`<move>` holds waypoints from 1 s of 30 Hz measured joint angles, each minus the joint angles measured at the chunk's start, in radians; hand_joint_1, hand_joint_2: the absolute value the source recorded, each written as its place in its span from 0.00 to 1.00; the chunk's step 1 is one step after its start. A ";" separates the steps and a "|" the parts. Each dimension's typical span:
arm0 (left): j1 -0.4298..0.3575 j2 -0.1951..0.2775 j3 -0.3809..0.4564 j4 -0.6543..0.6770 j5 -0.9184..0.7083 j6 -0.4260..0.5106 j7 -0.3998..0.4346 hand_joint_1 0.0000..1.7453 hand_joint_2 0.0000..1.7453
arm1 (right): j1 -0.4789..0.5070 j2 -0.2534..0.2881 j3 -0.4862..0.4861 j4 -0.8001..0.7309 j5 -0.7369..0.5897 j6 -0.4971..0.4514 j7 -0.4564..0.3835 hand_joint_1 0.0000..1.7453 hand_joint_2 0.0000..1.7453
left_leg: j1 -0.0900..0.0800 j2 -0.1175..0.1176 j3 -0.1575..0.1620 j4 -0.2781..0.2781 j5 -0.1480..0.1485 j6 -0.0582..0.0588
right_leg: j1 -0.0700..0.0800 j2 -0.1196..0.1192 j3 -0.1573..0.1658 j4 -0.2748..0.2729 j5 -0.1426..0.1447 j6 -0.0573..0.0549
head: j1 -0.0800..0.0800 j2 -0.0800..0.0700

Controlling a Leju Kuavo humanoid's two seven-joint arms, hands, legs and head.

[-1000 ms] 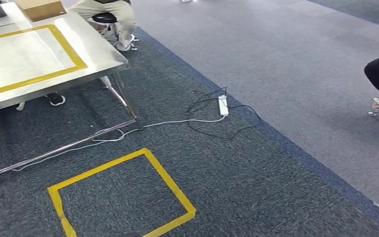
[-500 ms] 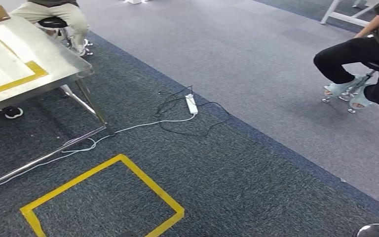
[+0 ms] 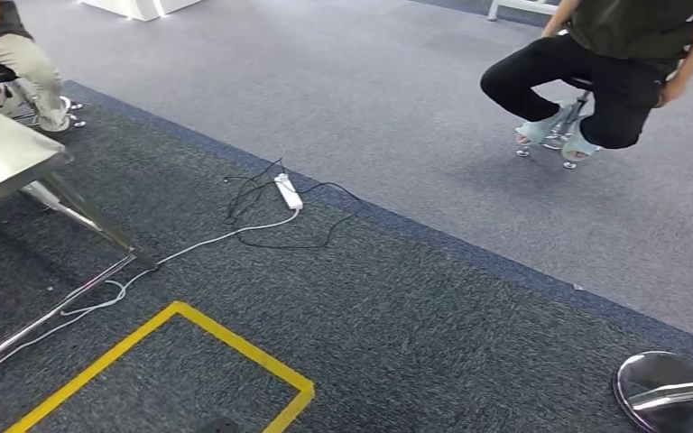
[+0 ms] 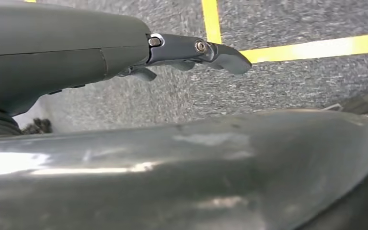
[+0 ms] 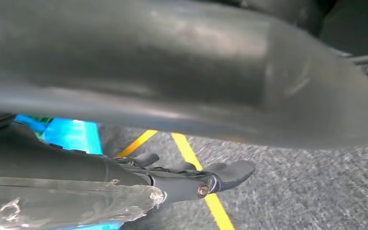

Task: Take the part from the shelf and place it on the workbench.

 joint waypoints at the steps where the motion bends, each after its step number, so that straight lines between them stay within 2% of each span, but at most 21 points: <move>1: 0.001 0.000 0.002 0.000 -0.002 0.000 0.000 0.00 0.00 | -0.001 0.001 0.000 0.000 0.000 -0.001 0.000 0.00 0.00 | 0.000 -0.014 -0.035 0.070 -0.030 -0.001 | 0.000 0.014 -0.001 0.000 0.001 -0.001 | -0.002 0.000; 2: 0.003 0.000 0.003 0.000 -0.004 0.000 0.001 0.00 0.00 | -0.001 0.002 0.000 0.000 0.000 -0.001 0.000 0.00 0.00 | 0.000 -0.020 -0.064 0.123 -0.045 -0.001 | 0.000 0.029 -0.001 0.000 0.001 -0.002 | -0.002 0.000; 3: 0.004 0.000 0.005 0.000 -0.009 0.000 0.002 0.00 0.00 | 0.000 0.002 0.000 0.000 0.000 -0.001 0.000 0.00 0.00 | 0.000 -0.023 -0.080 0.144 -0.039 -0.001 | 0.000 0.045 -0.001 0.001 0.001 -0.002 | -0.003 0.000; 4: 0.004 0.000 0.006 0.000 -0.017 0.000 0.004 0.00 0.00 | 0.002 0.003 0.000 0.000 0.000 -0.001 0.000 0.00 0.00 | 0.001 -0.026 -0.078 0.128 -0.013 -0.001 | -0.001 0.060 -0.001 0.001 0.001 -0.001 | -0.003 0.000; 5: 0.004 0.000 0.006 0.000 -0.026 -0.001 0.006 0.00 0.00 | 0.003 0.003 0.000 0.000 0.000 -0.001 0.000 0.00 0.00 | 0.003 -0.032 -0.059 0.077 0.027 -0.002 | -0.002 0.076 -0.001 0.003 0.001 0.001 | -0.003 0.000; 7: 0.004 -0.001 0.004 0.000 -0.043 -0.001 0.011 0.00 0.00 | 0.002 0.003 0.000 0.000 -0.001 -0.002 0.001 0.00 0.00 | 0.012 -0.080 -0.004 -0.054 0.091 -0.004 | -0.003 0.104 -0.005 0.012 -0.001 0.011 | -0.004 0.000; 9: 0.003 -0.003 -0.004 0.001 -0.051 -0.001 0.016 0.00 0.00 | 0.000 0.003 0.000 0.000 -0.003 -0.002 0.002 0.00 0.00 | 0.016 -0.118 0.023 -0.118 0.103 0.000 | -0.004 0.129 -0.016 0.018 -0.001 0.024 | -0.005 0.000; 11: 0.001 -0.003 -0.014 0.002 -0.054 -0.001 0.019 0.00 0.00 | 0.004 0.003 0.000 0.000 -0.004 -0.002 0.002 0.00 0.00 | 0.014 -0.105 0.024 -0.123 0.101 0.014 | -0.009 0.148 -0.026 0.013 0.004 0.037 | -0.005 0.000; 12: 0.000 -0.003 -0.017 0.002 -0.055 -0.001 0.020 0.00 0.00 | 0.007 0.003 0.000 0.000 -0.004 -0.002 0.003 0.00 0.00 | 0.014 -0.093 0.025 -0.125 0.103 0.021 | -0.009 0.137 -0.031 0.017 0.002 0.042 | -0.004 0.000; 13: 0.000 -0.003 -0.019 0.002 -0.056 -0.001 0.020 0.00 0.00 | 0.008 0.003 0.000 0.000 -0.004 -0.002 0.003 0.00 0.00 | 0.014 -0.079 0.026 -0.127 0.105 0.029 | -0.008 0.112 -0.042 0.037 -0.011 0.046 | 0.001 0.000; 15: 0.002 -0.004 -0.024 0.002 -0.057 -0.001 0.019 0.00 0.00 | 0.007 0.003 0.000 0.000 -0.004 -0.001 0.003 0.00 0.00 | 0.011 -0.048 0.028 -0.129 0.105 0.038 | -0.005 0.041 -0.094 0.145 -0.070 0.051 | 0.009 0.000; 16: 0.005 -0.004 -0.026 0.002 -0.057 -0.001 0.019 0.00 0.00 | 0.005 0.003 0.000 0.001 -0.004 -0.001 0.003 0.00 0.00 | 0.008 -0.032 0.029 -0.129 0.104 0.041 | -0.005 0.019 -0.130 0.219 -0.105 0.054 | 0.011 0.000; 17: 0.006 -0.004 -0.028 0.002 -0.057 -0.001 0.019 0.00 0.00 | 0.003 0.003 0.000 0.001 -0.004 -0.001 0.003 0.00 0.00 | 0.006 -0.015 0.029 -0.129 0.103 0.042 | -0.006 0.009 -0.160 0.280 -0.128 0.055 | 0.011 0.000; 18: 0.007 -0.003 -0.030 0.002 -0.057 -0.001 0.019 0.00 0.00 | 0.004 0.003 0.000 0.001 -0.004 -0.001 0.003 0.00 0.00 | 0.004 0.000 0.030 -0.129 0.101 0.043 | -0.007 0.004 -0.174 0.310 -0.132 0.056 | 0.011 0.000; 19: 0.006 -0.003 -0.032 0.002 -0.057 -0.001 0.019 0.00 0.00 | 0.005 0.003 0.000 0.001 -0.004 -0.001 0.003 0.00 0.00 | 0.003 0.013 0.033 -0.129 0.099 0.042 | -0.007 0.001 -0.167 0.299 -0.118 0.055 | 0.011 0.000; 21: 0.005 -0.004 -0.035 0.002 -0.056 -0.001 0.019 0.00 0.00 | 0.007 0.003 0.000 0.001 -0.004 -0.001 0.003 0.00 0.00 | 0.002 0.036 0.041 -0.129 0.093 0.038 | -0.006 -0.023 -0.094 0.171 -0.055 0.051 | 0.011 0.000; 23: 0.004 -0.004 -0.035 0.002 -0.051 -0.001 0.019 0.00 0.00 | 0.004 0.003 0.000 0.000 -0.004 -0.002 0.003 0.00 0.00 | -0.003 0.054 0.050 -0.129 0.086 0.028 | -0.002 -0.057 -0.027 0.053 -0.016 0.042 | 0.009 0.000; 24: 0.003 -0.004 -0.034 0.002 -0.046 -0.001 0.019 0.00 0.00 | 0.003 0.003 0.000 0.000 -0.003 -0.002 0.003 0.00 0.00 | -0.005 0.062 0.054 -0.130 0.083 0.023 | 0.001 -0.065 -0.014 0.029 -0.011 0.036 | 0.008 0.000; 26: 0.001 -0.005 -0.033 0.002 -0.039 0.000 0.019 0.00 0.00 | 0.002 0.003 0.000 0.000 -0.003 -0.002 0.004 0.00 0.00 | -0.004 0.077 0.059 -0.134 0.082 0.012 | 0.006 -0.047 -0.017 0.025 -0.009 0.023 | 0.007 0.000; 28: -0.001 -0.007 -0.032 0.002 -0.036 0.000 0.019 0.00 0.00 | 0.004 0.003 0.000 0.000 -0.004 -0.002 0.006 0.00 0.00 | 0.000 0.059 0.056 -0.124 0.069 0.000 | 0.004 -0.025 -0.017 0.019 -0.004 0.011 | 0.005 0.000; 30: 0.000 -0.008 -0.031 0.002 -0.036 0.000 0.018 0.00 0.00 | 0.003 0.003 0.000 0.000 -0.007 -0.002 0.006 0.00 0.00 | 0.002 0.012 0.016 -0.040 0.018 -0.006 | -0.001 -0.003 -0.016 0.013 0.000 0.001 | 0.001 0.000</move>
